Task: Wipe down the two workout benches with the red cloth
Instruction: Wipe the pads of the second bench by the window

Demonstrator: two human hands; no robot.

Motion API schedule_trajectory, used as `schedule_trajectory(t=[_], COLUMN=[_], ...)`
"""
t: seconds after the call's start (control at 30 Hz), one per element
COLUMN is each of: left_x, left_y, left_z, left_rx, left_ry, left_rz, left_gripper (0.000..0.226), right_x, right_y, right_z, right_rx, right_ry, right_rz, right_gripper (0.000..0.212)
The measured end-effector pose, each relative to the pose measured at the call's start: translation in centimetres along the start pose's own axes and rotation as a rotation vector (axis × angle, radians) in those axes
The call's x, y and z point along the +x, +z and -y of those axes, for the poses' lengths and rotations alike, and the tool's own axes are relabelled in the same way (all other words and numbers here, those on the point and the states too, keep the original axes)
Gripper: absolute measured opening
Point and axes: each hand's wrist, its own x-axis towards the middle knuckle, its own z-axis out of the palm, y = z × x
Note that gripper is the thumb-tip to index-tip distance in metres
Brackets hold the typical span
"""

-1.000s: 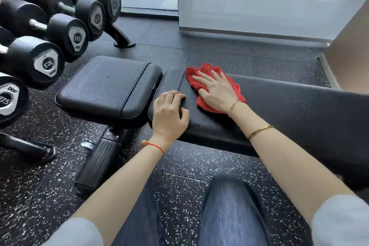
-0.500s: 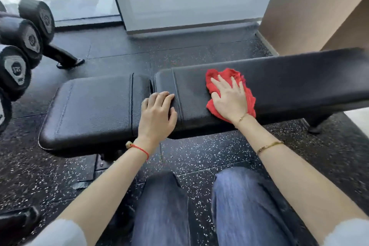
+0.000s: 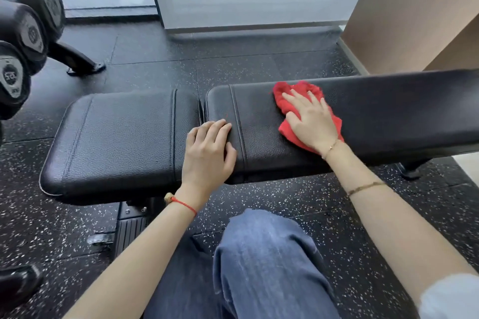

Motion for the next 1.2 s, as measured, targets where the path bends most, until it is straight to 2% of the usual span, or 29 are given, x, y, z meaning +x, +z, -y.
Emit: schedule_trajectory(t=[0.1, 0.3, 0.37, 0.43, 0.53, 0.6, 0.67, 0.73, 0.83, 0.93, 1.03, 1.2], left_x=[0.0, 0.0, -0.1, 0.0, -0.2, -0.2, -0.2, -0.2, -0.2, -0.2, -0.2, -0.3], left_y=[0.1, 0.1, 0.1, 0.0, 0.0, 0.0, 0.0, 0.1, 0.1, 0.0, -0.1, 0.0], left_z=[-0.2, -0.2, -0.2, -0.1, -0.1, -0.2, -0.2, -0.3, -0.2, -0.2, -0.2, -0.2], left_rx=[0.010, 0.028, 0.010, -0.012, -0.017, -0.012, -0.010, -0.014, -0.017, -0.024, -0.040, -0.048], left_ry=[-0.013, -0.019, -0.016, -0.009, -0.005, -0.006, -0.010, -0.010, -0.014, -0.018, -0.022, -0.018], left_rz=[0.025, 0.036, 0.023, 0.007, -0.012, -0.016, -0.013, -0.006, 0.000, 0.000, 0.003, -0.003], left_gripper=[0.041, 0.040, 0.037, 0.036, 0.035, 0.035, 0.036, 0.036, 0.036, 0.036, 0.035, 0.036], right_x=[3.5, -0.5, -2.9, -3.6, -1.2, 1.8, 4.3, 5.2, 2.2, -2.3, -4.8, -5.4], right_y=[0.5, 1.1, 0.7, 0.0, -0.7, -0.7, -0.1, 0.6, 1.8, 1.6, 0.5, -1.7], right_z=[2.4, 7.3, 6.2, 3.6, -0.2, -0.6, 1.1, 4.1, 7.8, 7.3, 3.3, -5.2], right_rx=[0.010, 0.032, 0.045, 0.061, 0.028, 0.014, 0.007, -0.010, -0.014, 0.003, 0.000, -0.034], right_ry=[0.000, -0.452, -0.509, -0.435, -0.213, -0.045, 0.043, -0.014, -0.238, -0.330, -0.207, 0.144], right_rz=[0.035, 0.138, 0.134, 0.110, 0.088, 0.075, 0.075, 0.100, 0.114, 0.115, 0.027, -0.143], right_gripper=[0.052, 0.057, 0.060, 0.061, 0.056, 0.052, 0.052, 0.053, 0.054, 0.059, 0.062, 0.059])
